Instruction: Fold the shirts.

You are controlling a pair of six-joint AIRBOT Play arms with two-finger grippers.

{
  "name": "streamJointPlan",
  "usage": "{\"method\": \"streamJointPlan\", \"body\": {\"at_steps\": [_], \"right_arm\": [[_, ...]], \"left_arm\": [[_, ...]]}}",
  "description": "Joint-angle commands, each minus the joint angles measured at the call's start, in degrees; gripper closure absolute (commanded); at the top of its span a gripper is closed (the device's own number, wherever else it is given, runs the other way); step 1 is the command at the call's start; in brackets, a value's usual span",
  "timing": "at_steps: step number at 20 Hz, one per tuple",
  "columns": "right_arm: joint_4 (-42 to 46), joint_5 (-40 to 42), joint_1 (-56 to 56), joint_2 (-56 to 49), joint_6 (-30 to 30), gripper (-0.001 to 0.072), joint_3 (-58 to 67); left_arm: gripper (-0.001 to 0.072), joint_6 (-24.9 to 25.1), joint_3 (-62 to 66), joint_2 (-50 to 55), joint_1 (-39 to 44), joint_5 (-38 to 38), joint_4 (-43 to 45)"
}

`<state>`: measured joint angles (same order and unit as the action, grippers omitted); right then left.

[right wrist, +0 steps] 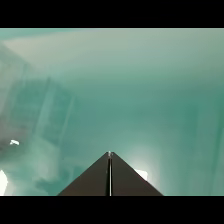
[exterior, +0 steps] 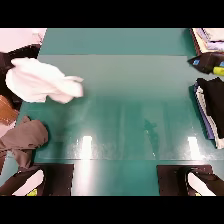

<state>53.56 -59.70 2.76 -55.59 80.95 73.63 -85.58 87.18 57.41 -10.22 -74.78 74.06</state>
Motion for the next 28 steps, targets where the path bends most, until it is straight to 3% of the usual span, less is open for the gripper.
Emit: {"method": "streamJointPlan", "body": {"at_steps": [1,7,11,13,14,15,18,20,24,28], "right_arm": [[0.2,-0.4,0.0,0.0,0.0,0.0694,5.4],[0.2,-1.8,0.0,0.1,0.0,0.0694,6.5],[0.2,-3.1,0.0,0.3,0.0,0.0694,6.5],[0.2,-3.1,0.0,0.3,0.0,0.0693,6.5],[0.2,-3.2,0.0,0.3,0.0,0.0694,6.5],[0.2,-3.3,0.0,0.3,0.0,0.0694,6.5],[0.6,-3.5,0.0,0.3,0.0,0.0694,6.5],[0.6,-3.5,0.0,0.3,0.0,0.0694,6.5],[0.6,-3.5,0.0,0.2,0.0,0.0694,6.5],[0.5,-3.5,0.0,0.2,0.0,0.0694,6.5]], "left_arm": [[0.0688,0.3,4.5,-1.4,9.8,0.6,-3.8],[0.0686,0.3,4.5,8.8,37.6,3.5,-0.1],[0.0684,4.2,4.5,18.2,46.2,7.0,-0.1],[0.0639,5.0,4.5,20.2,44.8,9.8,0.8],[0.0363,5.0,4.6,20.2,42.9,10.0,1.0],[0.0182,4.2,4.9,20.2,40.4,8.5,1.0],[0.0204,2.9,4.4,20.0,30.5,-4.7,0.3],[0.0204,3.1,-1.7,18.2,26.1,-7.7,-2.3],[0.0205,3.1,-25.0,10.2,24.7,-1.2,-5.7],[0.0205,5.2,-41.7,9.5,24.9,6.2,-13.4]]}}
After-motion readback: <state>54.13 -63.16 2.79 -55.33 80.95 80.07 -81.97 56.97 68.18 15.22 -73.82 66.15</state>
